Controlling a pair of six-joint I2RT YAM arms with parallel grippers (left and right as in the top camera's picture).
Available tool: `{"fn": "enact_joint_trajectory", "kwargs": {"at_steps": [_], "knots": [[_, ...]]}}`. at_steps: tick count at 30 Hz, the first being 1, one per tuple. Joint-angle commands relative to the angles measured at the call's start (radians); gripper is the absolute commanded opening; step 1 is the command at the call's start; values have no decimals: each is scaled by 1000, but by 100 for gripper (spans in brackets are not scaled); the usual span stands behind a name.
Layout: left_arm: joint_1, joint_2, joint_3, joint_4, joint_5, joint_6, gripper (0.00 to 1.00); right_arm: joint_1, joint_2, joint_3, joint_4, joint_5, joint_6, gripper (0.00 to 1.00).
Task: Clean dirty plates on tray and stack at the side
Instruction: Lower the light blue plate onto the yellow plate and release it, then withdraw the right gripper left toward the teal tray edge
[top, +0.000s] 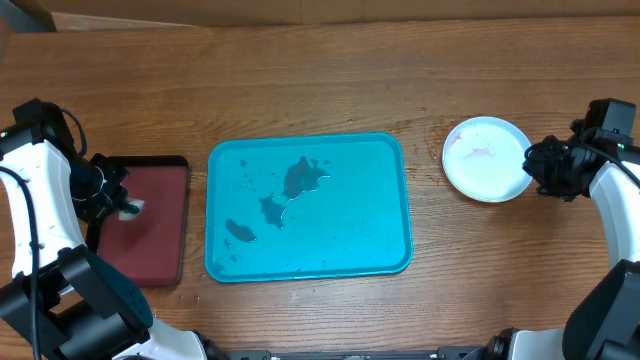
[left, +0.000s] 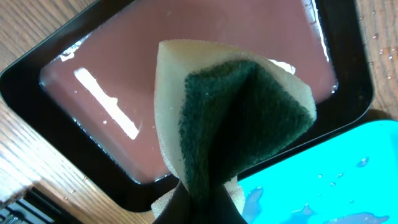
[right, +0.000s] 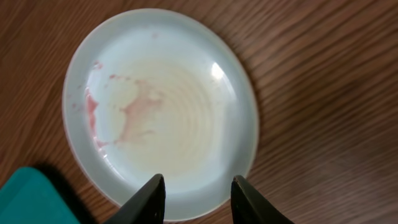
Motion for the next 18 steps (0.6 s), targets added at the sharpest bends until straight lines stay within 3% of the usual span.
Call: {"fn": "enact_joint_trajectory", "kwargs": {"at_steps": [1,18], "knots": [[-3,-8,-10,30,7,37,4,34,-10,-5,-11,-168,8,38],[-3,-6,-336,401,16,52,6,406,-10,-5,56,-185,9,45]]}}
